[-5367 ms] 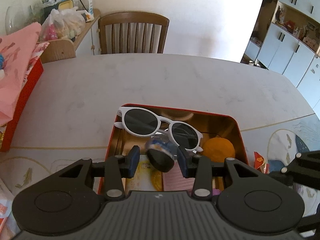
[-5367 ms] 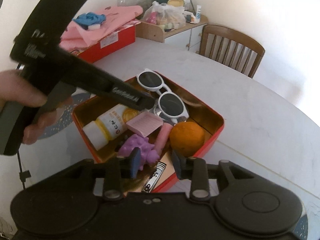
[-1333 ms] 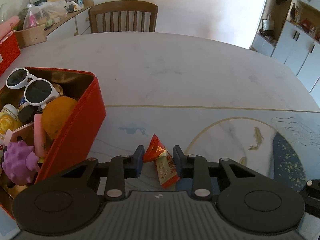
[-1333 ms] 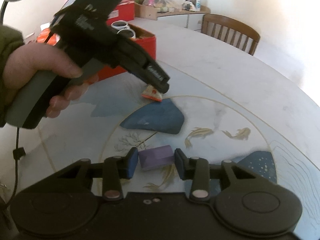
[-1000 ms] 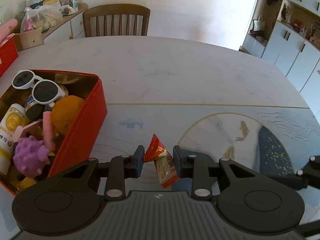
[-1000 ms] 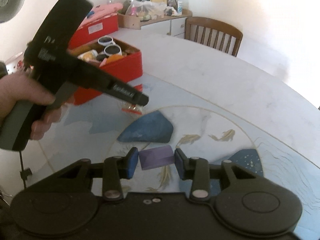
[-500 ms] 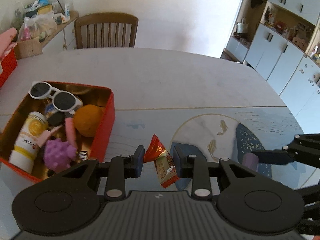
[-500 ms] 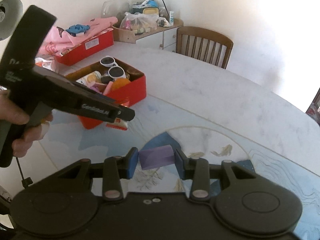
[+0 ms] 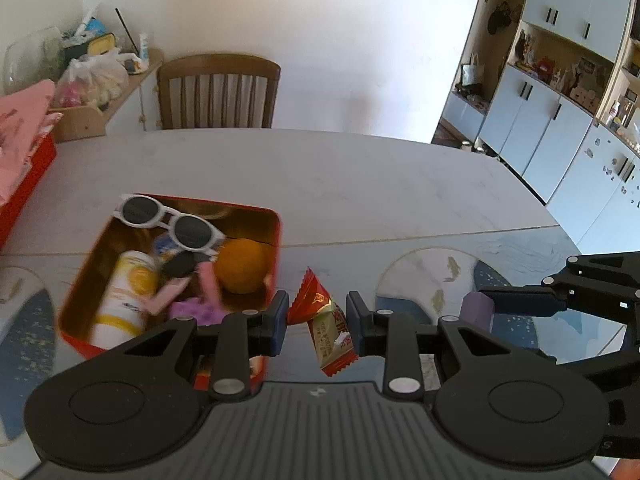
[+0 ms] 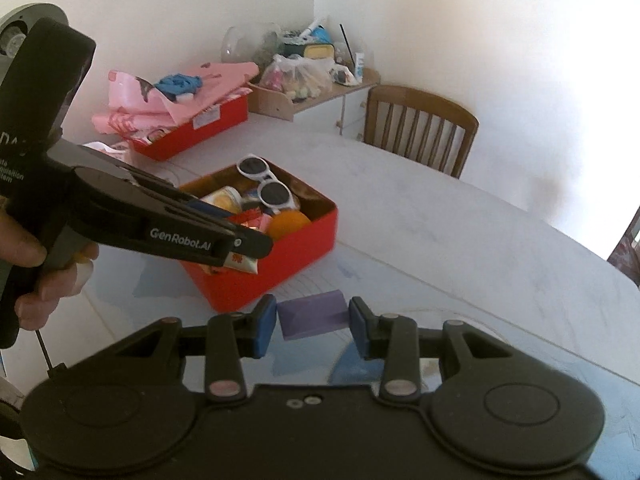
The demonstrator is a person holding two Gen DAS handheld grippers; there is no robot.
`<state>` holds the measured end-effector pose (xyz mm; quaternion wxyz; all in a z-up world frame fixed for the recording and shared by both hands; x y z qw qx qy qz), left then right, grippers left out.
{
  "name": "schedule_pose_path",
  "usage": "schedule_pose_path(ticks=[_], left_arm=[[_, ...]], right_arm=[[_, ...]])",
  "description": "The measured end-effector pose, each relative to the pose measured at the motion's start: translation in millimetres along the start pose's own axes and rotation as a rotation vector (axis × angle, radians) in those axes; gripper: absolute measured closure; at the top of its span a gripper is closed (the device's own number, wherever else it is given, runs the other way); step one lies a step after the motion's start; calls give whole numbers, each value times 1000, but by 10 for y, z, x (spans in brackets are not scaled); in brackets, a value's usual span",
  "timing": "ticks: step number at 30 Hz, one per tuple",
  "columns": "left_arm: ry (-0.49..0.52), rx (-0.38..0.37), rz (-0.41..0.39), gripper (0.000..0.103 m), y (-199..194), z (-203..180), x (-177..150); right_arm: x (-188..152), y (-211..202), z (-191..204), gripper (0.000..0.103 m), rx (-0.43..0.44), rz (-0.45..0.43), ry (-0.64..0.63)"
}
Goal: Organize rigid objects
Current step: 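Carry the purple block and snack packet over the red tin box, then release the block and snack packet into the box, open both grippers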
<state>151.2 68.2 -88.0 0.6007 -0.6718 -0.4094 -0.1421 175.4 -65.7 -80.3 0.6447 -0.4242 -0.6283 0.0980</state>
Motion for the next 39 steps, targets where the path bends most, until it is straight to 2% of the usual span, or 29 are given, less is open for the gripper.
schedule_pose_path(ticks=[16, 24, 32, 39], left_arm=[[-28, 58, -34, 73, -278, 923, 145], [-31, 98, -5, 73, -138, 1302, 181], [15, 103, 34, 73, 174, 1372, 244], [16, 73, 66, 73, 424, 1314, 325]], right_arm=[[503, 390, 499, 64, 20, -18, -23], [576, 770, 616, 64, 14, 42, -62], [578, 1189, 561, 64, -23, 122, -99], [579, 1405, 538, 65, -22, 151, -121]])
Point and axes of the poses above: each gripper's, at about its wrist camera, not at the fingertips, and y roughly the way its jaws point, z to its left, x to its top, the point moved 6 cm from there along y, roughly the way its jaws point, and after that the axes turned 8 degrees about -y, right-handed, at the moved point
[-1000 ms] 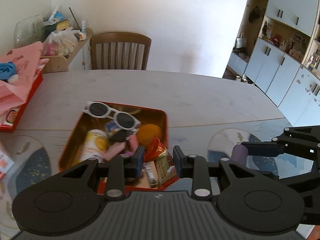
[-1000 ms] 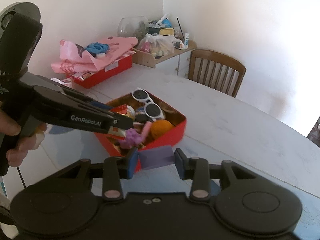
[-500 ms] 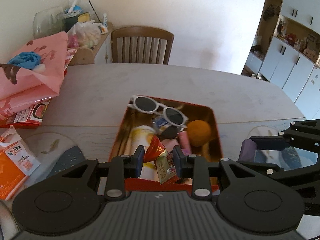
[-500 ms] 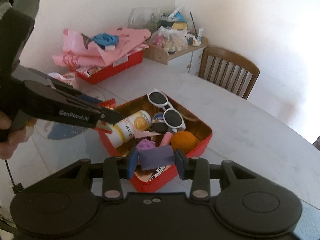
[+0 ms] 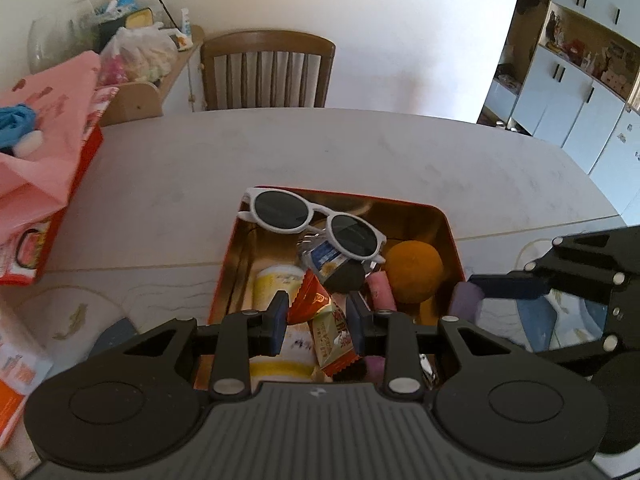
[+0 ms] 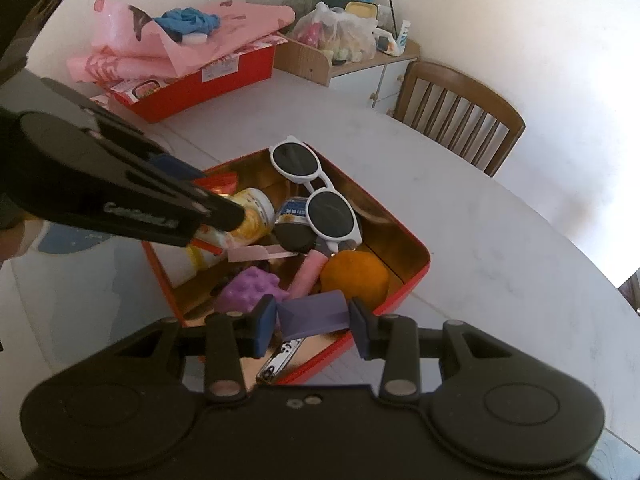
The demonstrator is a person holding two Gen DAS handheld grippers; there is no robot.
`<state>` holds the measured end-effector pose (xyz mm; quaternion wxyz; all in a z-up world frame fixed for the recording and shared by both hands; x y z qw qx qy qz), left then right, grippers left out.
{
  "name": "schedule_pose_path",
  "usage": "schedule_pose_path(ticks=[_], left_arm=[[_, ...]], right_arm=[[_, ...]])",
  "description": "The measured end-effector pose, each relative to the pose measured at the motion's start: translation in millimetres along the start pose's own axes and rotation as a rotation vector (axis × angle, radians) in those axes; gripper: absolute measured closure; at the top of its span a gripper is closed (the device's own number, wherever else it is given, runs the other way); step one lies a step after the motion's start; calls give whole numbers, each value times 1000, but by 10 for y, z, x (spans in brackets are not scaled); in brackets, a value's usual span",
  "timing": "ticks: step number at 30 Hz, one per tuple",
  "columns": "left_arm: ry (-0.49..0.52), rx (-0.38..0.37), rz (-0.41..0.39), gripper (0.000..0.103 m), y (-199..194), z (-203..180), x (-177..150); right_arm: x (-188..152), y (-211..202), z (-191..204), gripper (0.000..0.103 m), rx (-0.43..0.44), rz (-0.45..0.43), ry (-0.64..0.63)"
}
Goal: Organize rigid objects
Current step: 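Release the block and snack packet into the box, open both grippers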
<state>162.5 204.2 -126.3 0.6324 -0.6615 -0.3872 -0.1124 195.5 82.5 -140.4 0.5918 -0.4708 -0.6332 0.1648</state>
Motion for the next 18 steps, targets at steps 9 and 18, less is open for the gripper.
schedule_pose_path(ticks=[9, 18], left_arm=[[8, -39, 37, 73, 263, -49, 42], [5, -54, 73, 73, 409, -42, 6]], right_arm=[[-18, 156, -7, 65, 26, 22, -10], [-40, 181, 19, 64, 41, 23, -6]])
Point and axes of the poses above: each gripper's, at about its wrist camera, not at the fingertips, and y roughly the way its jaws point, z to its left, x to its top, the point moved 6 cm from there along y, roughly the way its jaws point, and after that the axes turned 8 degrees about -y, right-handed, at the moved point
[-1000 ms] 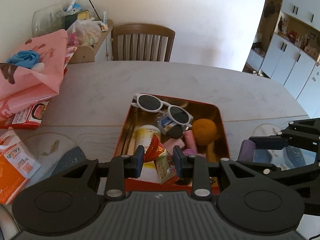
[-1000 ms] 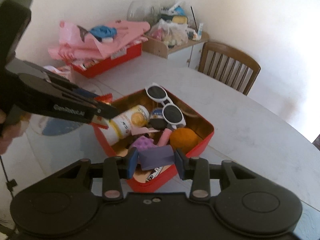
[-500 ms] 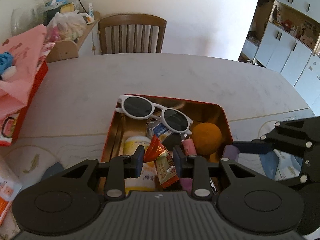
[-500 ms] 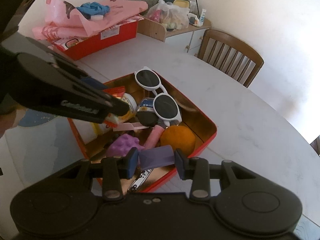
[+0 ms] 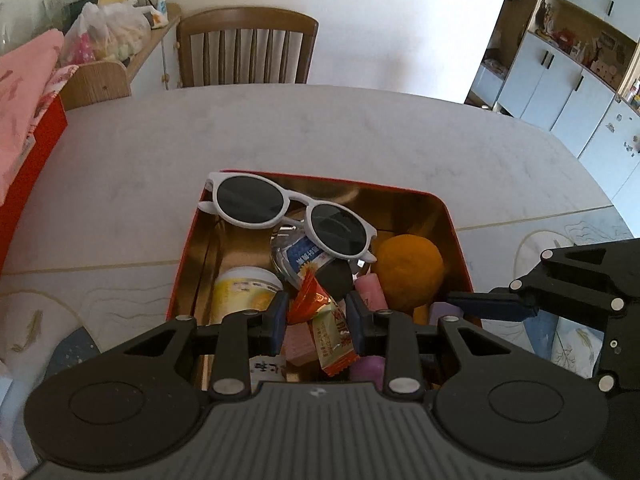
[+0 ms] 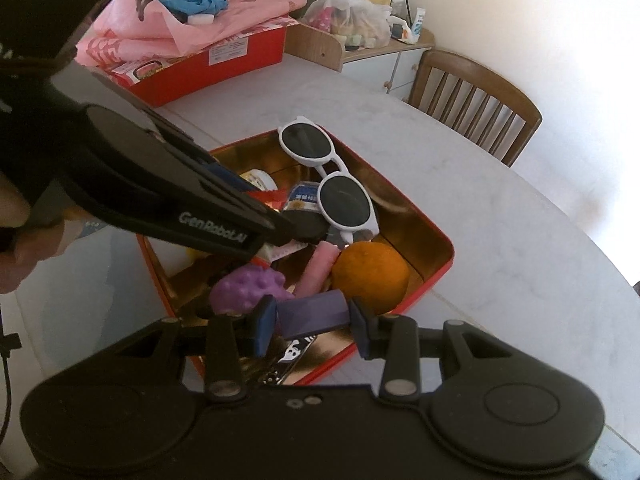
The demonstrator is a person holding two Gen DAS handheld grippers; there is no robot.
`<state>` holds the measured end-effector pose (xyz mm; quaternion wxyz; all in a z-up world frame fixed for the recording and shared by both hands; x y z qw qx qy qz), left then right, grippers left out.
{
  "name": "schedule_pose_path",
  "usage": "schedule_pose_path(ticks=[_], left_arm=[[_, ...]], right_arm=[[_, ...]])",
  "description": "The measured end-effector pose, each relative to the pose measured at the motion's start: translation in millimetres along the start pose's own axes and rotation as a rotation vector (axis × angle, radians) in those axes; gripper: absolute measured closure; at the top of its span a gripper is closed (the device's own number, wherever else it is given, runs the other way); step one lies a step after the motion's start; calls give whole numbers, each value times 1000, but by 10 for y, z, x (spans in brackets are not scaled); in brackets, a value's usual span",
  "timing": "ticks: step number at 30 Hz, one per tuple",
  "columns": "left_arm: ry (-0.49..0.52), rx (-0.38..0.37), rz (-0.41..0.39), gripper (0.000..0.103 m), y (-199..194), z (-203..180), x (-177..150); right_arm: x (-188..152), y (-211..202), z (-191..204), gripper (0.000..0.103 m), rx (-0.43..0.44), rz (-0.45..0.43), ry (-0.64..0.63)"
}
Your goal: Organize rigid objects
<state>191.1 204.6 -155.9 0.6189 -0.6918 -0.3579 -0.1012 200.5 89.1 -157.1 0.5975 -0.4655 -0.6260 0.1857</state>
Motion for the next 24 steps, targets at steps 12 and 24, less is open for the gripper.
schedule_pose_path(ticks=[12, 24], left_arm=[[-12, -2, 26, 73, 5, 34, -115], [17, 1, -20, 48, -274, -56, -221]], right_arm=[[-22, -198, -43, 58, 23, -38, 107], [-90, -488, -120, 55, 9, -84, 213]])
Point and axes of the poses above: each gripper's, at about its wrist camera, not at the fingertips, and y roughly the way its jaws point, z to its left, x to its top, the point moved 6 cm from there along y, roughly the way its jaws point, and after that the axes turned 8 degrees about -y, right-handed, at the moved point
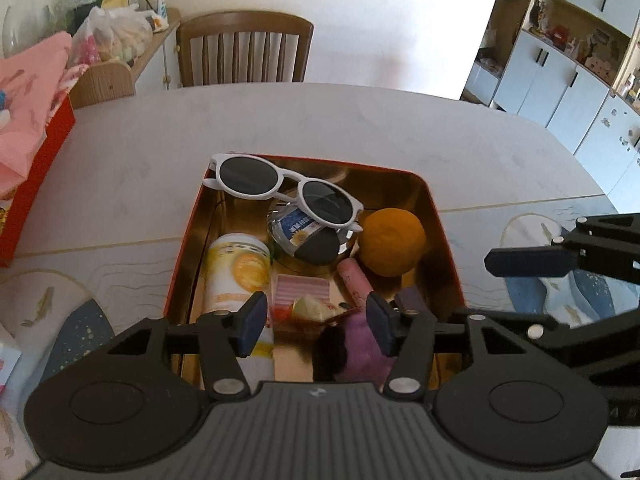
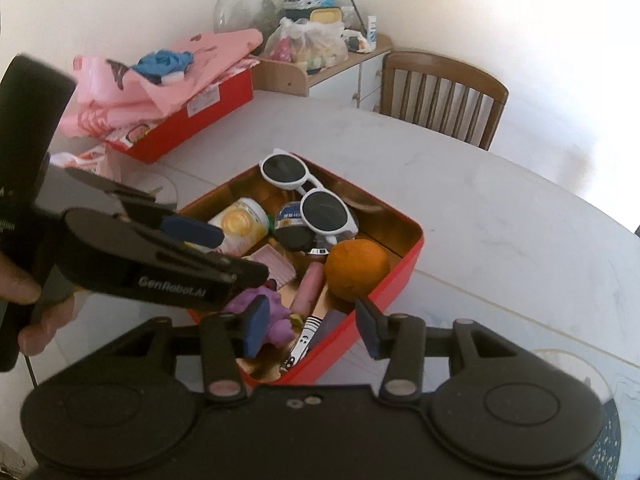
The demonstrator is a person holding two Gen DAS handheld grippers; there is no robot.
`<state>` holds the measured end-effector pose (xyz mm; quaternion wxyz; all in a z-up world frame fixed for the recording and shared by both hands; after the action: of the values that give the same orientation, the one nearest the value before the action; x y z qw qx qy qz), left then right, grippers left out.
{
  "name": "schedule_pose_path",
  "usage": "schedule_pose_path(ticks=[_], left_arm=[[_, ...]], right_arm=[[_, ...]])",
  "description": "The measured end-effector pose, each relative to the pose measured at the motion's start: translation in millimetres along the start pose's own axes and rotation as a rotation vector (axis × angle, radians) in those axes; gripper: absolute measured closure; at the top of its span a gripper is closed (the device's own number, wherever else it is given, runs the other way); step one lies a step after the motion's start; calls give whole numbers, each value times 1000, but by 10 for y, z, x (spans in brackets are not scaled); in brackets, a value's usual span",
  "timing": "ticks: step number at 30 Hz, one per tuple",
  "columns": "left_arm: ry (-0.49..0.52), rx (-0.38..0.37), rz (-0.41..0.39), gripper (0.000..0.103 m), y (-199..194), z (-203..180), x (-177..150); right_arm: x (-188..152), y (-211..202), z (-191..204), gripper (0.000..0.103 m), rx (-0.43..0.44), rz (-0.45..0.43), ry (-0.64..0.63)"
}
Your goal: Organize rigid objects
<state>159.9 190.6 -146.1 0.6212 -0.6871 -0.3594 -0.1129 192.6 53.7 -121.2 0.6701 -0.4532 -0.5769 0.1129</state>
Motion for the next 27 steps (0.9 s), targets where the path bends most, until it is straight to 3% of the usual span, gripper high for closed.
schedule_pose_path(ticks=[3, 10, 12, 18, 27], left_arm=[[4, 0, -24, 43, -114, -27, -10], [16, 13, -85, 42, -403, -95, -48], [14, 15, -109, 34, -508, -116, -52], [12, 38, -185, 31, -810, -157, -82], [-8, 48, -248, 21, -1125, -177, -149]], right_arm=[[7, -101, -14, 45, -3, -25, 20], [39, -353, -3, 38, 1, -83, 58], [45, -428, 0, 34, 2, -103, 67], [27, -630, 26, 29, 13, -152, 96], [-16, -875, 56, 13, 25, -212, 117]])
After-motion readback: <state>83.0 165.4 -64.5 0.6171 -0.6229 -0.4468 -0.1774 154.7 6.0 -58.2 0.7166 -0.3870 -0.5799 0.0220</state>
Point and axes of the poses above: each gripper's, at about its wrist camera, not at the fingertips, and y roughly the way its jaws point, z to its left, x to its top, the point moved 6 cm from there along y, roughly the way its jaws point, and after that the axes turned 8 degrees about -y, right-handed, at the moved point
